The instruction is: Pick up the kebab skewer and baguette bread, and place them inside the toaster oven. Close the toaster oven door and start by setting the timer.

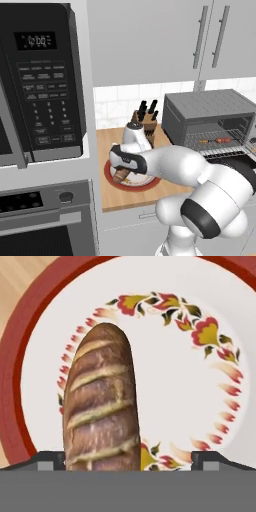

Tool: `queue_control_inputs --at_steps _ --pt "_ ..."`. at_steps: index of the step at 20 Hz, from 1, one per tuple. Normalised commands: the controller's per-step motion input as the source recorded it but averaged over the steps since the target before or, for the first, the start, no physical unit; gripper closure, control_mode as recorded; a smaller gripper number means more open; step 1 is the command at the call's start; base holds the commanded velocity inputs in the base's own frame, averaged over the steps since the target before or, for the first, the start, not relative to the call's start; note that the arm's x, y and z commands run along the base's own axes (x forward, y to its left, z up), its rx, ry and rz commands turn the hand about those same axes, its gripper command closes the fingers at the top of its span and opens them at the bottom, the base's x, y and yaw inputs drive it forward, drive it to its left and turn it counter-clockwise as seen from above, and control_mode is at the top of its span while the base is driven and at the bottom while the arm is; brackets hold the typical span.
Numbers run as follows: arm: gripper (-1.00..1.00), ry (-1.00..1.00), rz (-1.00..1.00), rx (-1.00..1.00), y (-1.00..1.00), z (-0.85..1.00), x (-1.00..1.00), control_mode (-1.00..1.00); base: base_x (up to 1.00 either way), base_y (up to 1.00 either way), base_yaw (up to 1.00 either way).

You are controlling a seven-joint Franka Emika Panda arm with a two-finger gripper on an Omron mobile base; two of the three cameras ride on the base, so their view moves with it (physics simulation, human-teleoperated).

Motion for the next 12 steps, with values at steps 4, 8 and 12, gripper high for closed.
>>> queue_control_inputs --at_steps 4,8,12 --pt "-1.00 -0.01 0.00 0.00 0.00 -0.30 0.08 -1.00 0.00 0.00 0.00" --pt "-1.00 0.00 0.00 0.00 0.00 -0.04 0.02 -1.00 0.00 0.00 0.00" --pt "-1.00 0.00 0.00 0.00 0.00 0.00 0.07 -1.00 0.00 0.00 0.00"
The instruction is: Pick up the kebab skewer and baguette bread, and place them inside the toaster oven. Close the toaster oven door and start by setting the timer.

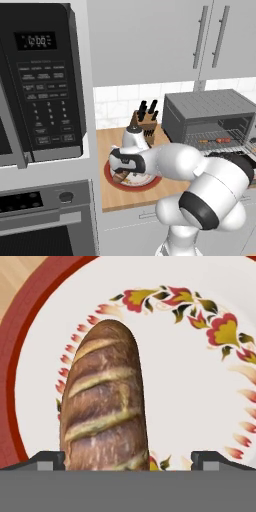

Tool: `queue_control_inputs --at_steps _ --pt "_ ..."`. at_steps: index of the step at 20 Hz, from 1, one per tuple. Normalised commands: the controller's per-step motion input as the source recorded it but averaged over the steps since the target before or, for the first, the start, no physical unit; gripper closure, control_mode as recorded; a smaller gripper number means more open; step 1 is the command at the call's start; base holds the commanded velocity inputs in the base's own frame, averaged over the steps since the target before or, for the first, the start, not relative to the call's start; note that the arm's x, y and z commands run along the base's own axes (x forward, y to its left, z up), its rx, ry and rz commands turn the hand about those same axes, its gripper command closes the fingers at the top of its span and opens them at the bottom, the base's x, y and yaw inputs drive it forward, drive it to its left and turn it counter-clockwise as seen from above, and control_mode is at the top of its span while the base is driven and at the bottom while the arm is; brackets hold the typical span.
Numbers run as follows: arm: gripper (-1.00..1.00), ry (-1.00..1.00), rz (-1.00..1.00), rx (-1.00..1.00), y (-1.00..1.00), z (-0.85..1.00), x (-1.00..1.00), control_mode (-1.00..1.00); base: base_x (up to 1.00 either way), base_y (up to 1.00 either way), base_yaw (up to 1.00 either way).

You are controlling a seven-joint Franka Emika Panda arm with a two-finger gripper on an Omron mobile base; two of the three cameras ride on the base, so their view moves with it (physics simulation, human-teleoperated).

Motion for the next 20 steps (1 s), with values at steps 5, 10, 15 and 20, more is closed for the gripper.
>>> queue_control_inputs --at_steps 5,10,15,20 --pt "-1.00 0.00 0.00 0.00 0.00 -0.01 0.03 -1.00 0.00 0.00 0.00" --pt "-1.00 0.00 0.00 0.00 0.02 -0.08 0.02 -1.00 0.00 0.00 0.00" --pt "-1.00 0.00 0.00 0.00 0.04 -0.07 0.01 -1.00 0.00 0.00 0.00" --pt "-1.00 0.00 0.00 0.00 0.05 -0.05 0.03 -1.00 0.00 0.00 0.00"
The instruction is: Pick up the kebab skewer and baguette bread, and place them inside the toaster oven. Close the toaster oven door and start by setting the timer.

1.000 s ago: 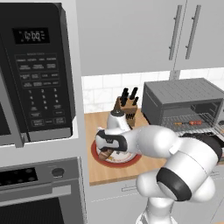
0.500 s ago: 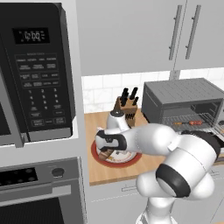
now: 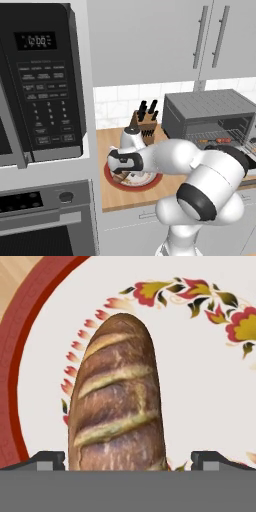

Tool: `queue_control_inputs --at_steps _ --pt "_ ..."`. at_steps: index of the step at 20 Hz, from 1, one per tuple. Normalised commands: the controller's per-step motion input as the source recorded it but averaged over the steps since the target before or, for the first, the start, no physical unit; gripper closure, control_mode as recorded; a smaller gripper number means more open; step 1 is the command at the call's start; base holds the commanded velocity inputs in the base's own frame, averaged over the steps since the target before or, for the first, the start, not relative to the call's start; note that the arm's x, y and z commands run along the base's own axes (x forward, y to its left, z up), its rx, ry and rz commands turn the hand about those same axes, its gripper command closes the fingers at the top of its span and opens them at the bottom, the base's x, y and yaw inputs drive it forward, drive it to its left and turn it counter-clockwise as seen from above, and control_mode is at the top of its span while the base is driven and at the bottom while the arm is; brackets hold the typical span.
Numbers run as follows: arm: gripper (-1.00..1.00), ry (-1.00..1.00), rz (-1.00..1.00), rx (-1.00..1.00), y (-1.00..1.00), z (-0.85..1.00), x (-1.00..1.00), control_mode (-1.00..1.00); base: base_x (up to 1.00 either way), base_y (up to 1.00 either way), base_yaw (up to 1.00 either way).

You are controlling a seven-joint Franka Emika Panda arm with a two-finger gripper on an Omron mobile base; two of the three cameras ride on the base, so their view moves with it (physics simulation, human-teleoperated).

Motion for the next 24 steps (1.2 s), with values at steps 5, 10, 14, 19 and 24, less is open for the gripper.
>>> queue_control_inputs --at_steps 5,10,14,19,24 --pt "-1.00 0.00 0.00 0.00 0.00 0.00 0.00 -1.00 0.00 0.00 0.00" --pt "1.00 0.00 0.00 0.00 0.00 0.00 0.00 -1.00 0.00 0.00 0.00" --pt "1.00 0.00 0.00 0.00 0.00 0.00 0.00 -1.00 0.00 0.00 0.00" --pt "1.00 0.00 0.00 0.00 0.00 0.00 0.00 -1.00 0.00 0.00 0.00" --pt "1.00 -0.04 -0.01 0.00 -0.05 0.51 -0.01 -1.00 0.00 0.00 0.00"
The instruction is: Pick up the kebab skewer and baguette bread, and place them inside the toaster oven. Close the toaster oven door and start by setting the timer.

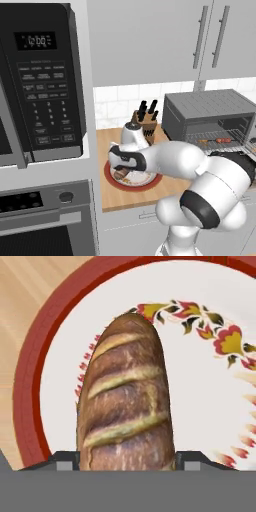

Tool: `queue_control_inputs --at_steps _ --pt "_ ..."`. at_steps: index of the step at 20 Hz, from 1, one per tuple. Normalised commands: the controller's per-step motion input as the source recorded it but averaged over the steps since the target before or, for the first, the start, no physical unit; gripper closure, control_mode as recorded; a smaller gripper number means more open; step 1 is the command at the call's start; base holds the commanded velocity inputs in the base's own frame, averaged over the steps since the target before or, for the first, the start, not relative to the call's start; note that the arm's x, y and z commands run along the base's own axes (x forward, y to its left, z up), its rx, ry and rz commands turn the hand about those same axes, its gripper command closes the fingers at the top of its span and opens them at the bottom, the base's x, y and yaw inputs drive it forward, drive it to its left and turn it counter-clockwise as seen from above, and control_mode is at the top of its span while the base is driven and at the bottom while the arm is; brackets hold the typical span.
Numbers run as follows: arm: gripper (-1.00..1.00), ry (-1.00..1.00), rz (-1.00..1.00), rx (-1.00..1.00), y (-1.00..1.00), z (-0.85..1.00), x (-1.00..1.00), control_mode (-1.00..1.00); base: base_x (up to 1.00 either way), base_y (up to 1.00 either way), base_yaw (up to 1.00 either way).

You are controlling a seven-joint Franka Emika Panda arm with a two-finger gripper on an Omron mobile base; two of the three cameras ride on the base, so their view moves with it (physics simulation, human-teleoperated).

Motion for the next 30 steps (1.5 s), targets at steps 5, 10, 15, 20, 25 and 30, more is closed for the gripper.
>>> queue_control_inputs --at_steps 5,10,15,20,25,30 --pt "1.00 -0.06 -0.04 0.00 -0.29 1.00 -0.49 -1.00 0.00 0.00 0.00" --pt "1.00 0.00 -0.13 0.02 -0.61 0.93 -0.53 -1.00 0.00 0.00 0.00" --pt "1.00 0.00 -0.18 0.01 -0.58 0.76 -0.33 -1.00 0.00 0.00 0.00" --pt "1.00 0.00 -0.14 0.02 -0.82 0.57 -0.29 -1.00 0.00 0.00 0.00" --pt "1.00 0.00 -0.17 0.03 -0.95 0.34 -0.29 -1.00 0.00 0.00 0.00" --pt "1.00 -0.07 -0.08 0.03 -0.99 0.12 -0.25 -1.00 0.00 0.00 0.00"
